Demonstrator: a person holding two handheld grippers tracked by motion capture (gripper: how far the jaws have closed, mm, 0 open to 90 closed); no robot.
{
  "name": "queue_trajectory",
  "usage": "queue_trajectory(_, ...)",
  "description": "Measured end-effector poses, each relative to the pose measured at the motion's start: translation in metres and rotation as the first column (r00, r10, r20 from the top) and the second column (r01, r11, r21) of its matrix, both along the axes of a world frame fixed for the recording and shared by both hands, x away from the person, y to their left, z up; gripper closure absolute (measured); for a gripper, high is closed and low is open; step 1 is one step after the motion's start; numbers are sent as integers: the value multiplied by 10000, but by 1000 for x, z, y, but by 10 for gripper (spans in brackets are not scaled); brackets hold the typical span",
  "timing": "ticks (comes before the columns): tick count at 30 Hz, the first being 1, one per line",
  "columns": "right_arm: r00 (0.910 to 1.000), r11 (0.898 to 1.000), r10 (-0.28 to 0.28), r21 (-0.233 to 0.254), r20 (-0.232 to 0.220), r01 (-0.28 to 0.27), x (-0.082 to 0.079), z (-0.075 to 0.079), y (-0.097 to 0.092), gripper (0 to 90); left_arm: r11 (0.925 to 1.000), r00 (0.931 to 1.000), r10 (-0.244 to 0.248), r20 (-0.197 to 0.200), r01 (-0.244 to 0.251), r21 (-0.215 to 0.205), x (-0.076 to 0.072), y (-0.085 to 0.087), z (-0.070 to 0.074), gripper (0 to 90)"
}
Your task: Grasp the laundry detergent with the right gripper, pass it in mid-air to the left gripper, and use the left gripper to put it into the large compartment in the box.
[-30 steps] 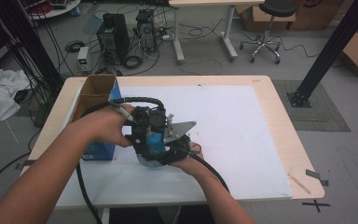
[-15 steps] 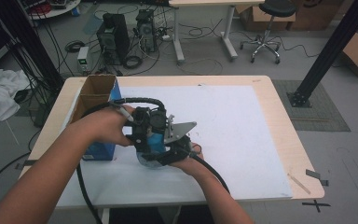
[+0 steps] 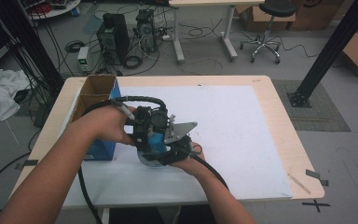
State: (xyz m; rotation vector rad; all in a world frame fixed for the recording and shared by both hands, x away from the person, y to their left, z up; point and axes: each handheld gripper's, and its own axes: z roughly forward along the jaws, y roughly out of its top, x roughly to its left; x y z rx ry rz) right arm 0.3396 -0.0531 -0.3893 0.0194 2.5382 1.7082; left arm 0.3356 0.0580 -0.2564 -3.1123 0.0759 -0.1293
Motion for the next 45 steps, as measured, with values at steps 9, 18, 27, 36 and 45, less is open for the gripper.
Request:
queue_trajectory(9, 9999, 9994, 31, -357, 159, -25, 1, 8, -5, 376, 9994, 9990, 331, -302, -334, -113, 6, -2, 8, 388)
queue_trajectory(18, 9999, 9965, -50, -840, -162, 36, 6, 17, -23, 239, 9980, 9974, 624, -347, -623, 33, 10, 2, 14, 387)
queue_trajectory(27, 9993, 9885, -253, -1501, -269, 210, 13, 31, -43, 143, 9942, 9928, 1071, -545, -1067, 102, 13, 4, 22, 386)
queue_trajectory(36, 9980, 9359, -399, -3517, -487, 203, 26, 44, -66, 0, 9725, 9707, 2327, -601, -2320, 193, 24, 16, 40, 385)
queue_trajectory(45, 9990, 8527, -223, -5224, -396, -17, 33, 56, -75, 0, 9099, 9085, 4143, -552, -4149, 3, 32, 34, 68, 385)
